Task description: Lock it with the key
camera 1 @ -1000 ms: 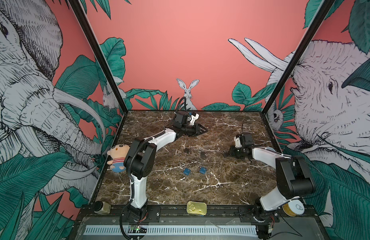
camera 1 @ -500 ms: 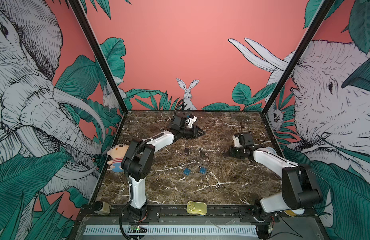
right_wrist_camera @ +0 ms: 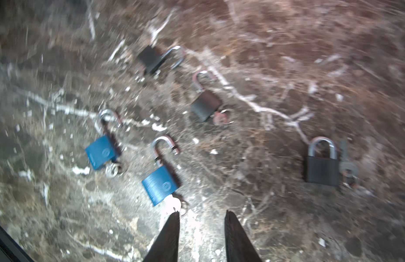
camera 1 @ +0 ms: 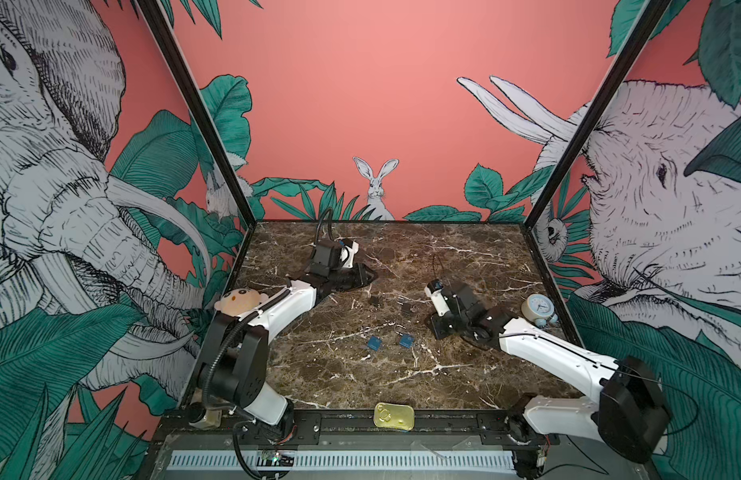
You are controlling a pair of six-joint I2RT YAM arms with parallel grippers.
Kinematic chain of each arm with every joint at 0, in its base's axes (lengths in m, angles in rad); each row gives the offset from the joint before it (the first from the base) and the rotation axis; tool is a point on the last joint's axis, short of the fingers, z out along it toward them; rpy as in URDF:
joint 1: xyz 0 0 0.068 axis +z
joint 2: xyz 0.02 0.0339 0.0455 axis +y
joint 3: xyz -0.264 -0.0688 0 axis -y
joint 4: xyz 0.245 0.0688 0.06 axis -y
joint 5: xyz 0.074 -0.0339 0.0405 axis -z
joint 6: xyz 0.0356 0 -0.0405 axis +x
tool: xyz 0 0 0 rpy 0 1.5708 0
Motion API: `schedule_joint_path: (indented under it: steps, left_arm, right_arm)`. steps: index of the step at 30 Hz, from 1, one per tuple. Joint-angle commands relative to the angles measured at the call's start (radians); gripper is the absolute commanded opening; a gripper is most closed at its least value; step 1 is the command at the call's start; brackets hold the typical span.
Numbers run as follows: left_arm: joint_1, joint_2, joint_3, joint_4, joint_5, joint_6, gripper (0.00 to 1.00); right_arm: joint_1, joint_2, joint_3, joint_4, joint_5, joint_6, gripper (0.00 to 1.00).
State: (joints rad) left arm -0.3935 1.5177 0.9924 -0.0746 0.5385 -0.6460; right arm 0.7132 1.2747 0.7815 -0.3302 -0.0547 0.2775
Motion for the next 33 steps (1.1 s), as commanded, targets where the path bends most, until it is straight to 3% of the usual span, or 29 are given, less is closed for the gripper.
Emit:
schedule_joint_path:
  steps: [1, 12, 16, 33]
  left_arm:
    - [0.018, -0.100, -0.050, -0.065, -0.064, 0.019, 0.34]
    - [0.024, -0.224, -0.118, -0.141, -0.138, 0.031, 0.34]
    - [0.028, -0.226, -0.109, -0.163, -0.143, 0.048, 0.35]
    - [0.031, -0.194, -0.093, -0.154, -0.133, 0.045, 0.34]
  right_arm:
    - [0.057, 0.052, 0.036, -0.022, 0.114, -0.043, 0.34]
    - [0.172, 0.259, 0.139, -0.035, 0.095, -0.097, 0.40]
    - [0.176, 0.285, 0.141, -0.024, 0.068, -0.106, 0.50]
    - [0.193, 0.416, 0.166, -0.013, 0.037, -0.149, 0.46]
